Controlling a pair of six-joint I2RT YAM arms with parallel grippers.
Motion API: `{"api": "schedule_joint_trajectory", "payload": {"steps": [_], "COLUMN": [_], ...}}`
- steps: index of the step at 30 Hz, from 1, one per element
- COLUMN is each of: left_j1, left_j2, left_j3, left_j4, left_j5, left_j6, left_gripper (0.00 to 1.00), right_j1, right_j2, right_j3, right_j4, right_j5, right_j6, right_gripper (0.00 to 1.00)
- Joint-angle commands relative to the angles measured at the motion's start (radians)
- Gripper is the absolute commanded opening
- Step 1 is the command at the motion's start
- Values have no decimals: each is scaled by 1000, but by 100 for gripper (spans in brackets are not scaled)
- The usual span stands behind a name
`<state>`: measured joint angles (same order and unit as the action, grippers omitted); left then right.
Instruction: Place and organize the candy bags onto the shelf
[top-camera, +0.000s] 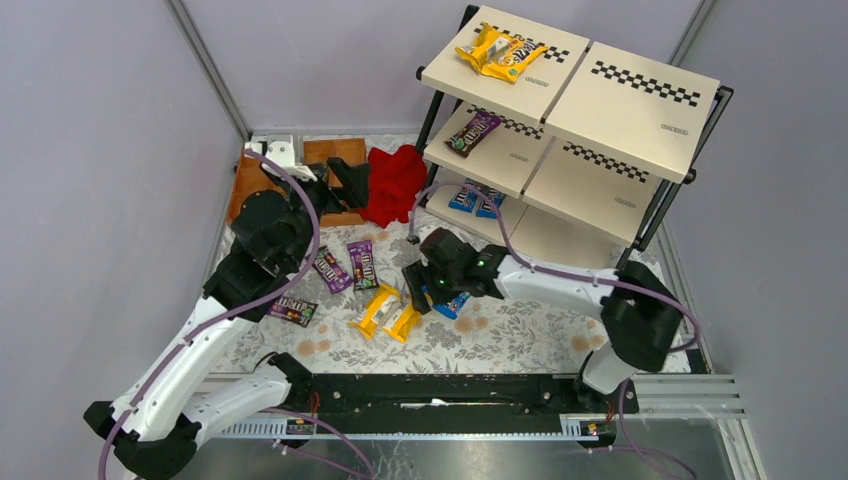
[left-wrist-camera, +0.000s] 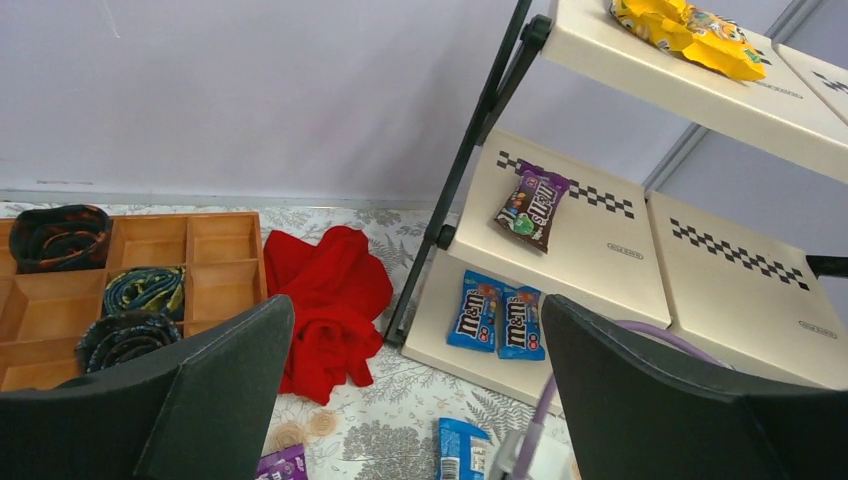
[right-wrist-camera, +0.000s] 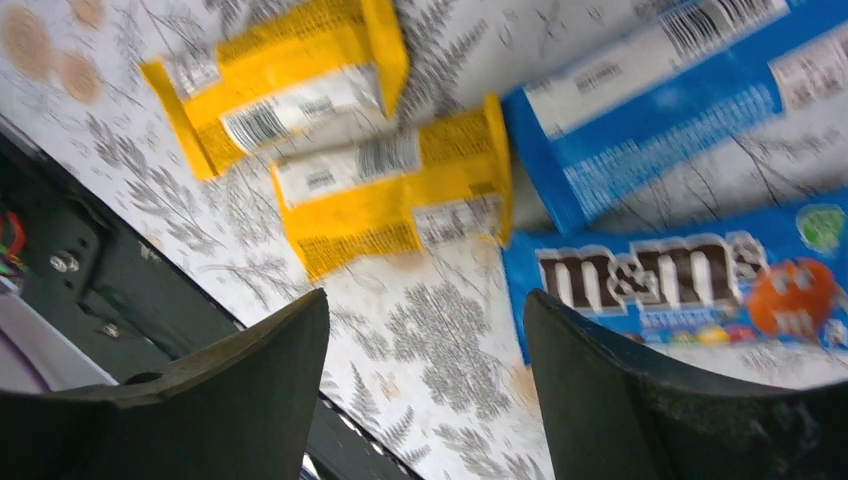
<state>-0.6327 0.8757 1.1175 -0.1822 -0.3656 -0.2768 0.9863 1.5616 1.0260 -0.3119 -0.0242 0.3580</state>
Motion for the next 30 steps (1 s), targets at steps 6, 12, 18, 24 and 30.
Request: {"api": "schedule_joint_trajectory", "payload": {"steps": [6, 12, 18, 24, 30], "left_j1": [5, 4, 4, 4, 4], "left_j2": [-65, -81, -75, -63, -61], "left_j3": [-25, -31, -31, -31, -35], "left_j4": [98, 104, 102, 99, 105], "left_j5": [-38, -35, -13, -14, -21], "left_j6": [42, 42, 37, 39, 45], "left_gripper": [99, 99, 99, 99, 99], "right_j1": [-167, -228, -234, -239, -260], "right_j2": [157, 207, 259, 302, 333], "right_j3": [134, 135, 92, 62, 36], "right_j4": [71, 60, 112, 171, 221], "right_j5": [-351, -459, -495, -515, -546], "right_j6": [52, 32, 55, 78, 94], "right_gripper": [69, 66, 63, 61, 60]}}
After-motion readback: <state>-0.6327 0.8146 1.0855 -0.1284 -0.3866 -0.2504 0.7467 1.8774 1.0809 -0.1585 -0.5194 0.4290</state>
